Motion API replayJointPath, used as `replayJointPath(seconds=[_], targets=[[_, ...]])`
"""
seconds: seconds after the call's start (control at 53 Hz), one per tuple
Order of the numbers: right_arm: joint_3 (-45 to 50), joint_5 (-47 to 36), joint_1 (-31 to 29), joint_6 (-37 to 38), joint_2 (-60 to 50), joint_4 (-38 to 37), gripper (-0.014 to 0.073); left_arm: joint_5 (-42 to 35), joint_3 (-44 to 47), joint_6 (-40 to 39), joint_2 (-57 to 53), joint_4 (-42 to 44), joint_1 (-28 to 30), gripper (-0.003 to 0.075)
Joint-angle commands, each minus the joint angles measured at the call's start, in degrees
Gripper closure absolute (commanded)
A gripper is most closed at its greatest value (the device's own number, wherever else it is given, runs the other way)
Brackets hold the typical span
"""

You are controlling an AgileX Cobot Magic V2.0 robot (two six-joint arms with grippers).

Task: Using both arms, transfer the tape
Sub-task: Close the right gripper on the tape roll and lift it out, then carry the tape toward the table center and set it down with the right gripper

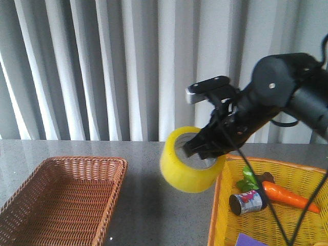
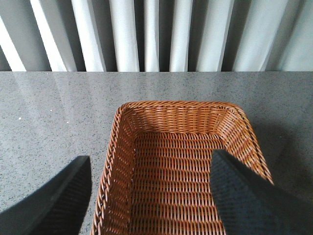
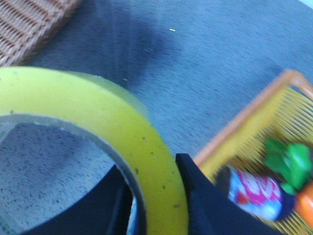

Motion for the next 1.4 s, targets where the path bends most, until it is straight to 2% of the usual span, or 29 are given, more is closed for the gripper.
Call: replayJointPath(seconds=[0.0, 0.132, 0.604, 0.887, 1.114, 1.378], targets=[[-4.08, -2.97, 3.43, 2.57, 0.59, -5.74, 0.0589, -3.43, -2.13, -0.16, -0.74, -0.25, -0.45, 0.0235], [-5.7, -2.97, 4.69, 5.41, 4.95, -7.29, 0.0589, -3.38, -2.13, -0.16, -0.74, -0.25, -0.45, 0.0235], [-5.96, -4.05, 4.39, 5.41, 16.89, -7.59, 0.0586, -3.26, -2.13, -0.16, -0.74, -0.25, -0.45, 0.0235], [-5.96, -5.94, 4.39, 5.6, 20.33, -7.0, 0.0577, -3.2, -2.13, -0.16, -0.74, -0.25, -0.45, 0.0235], [-5.96, -6.93, 4.39, 5.56, 20.8, -6.53, 0.0504, -3.15, -2.13, -0.16, -0.74, -0.25, -0.45, 0.0235], [-9.73, -5.67, 4.39, 5.64, 20.8, -6.0, 0.0326, -3.08, -2.13, -0.16, -0.74, -0.25, -0.45, 0.0235]])
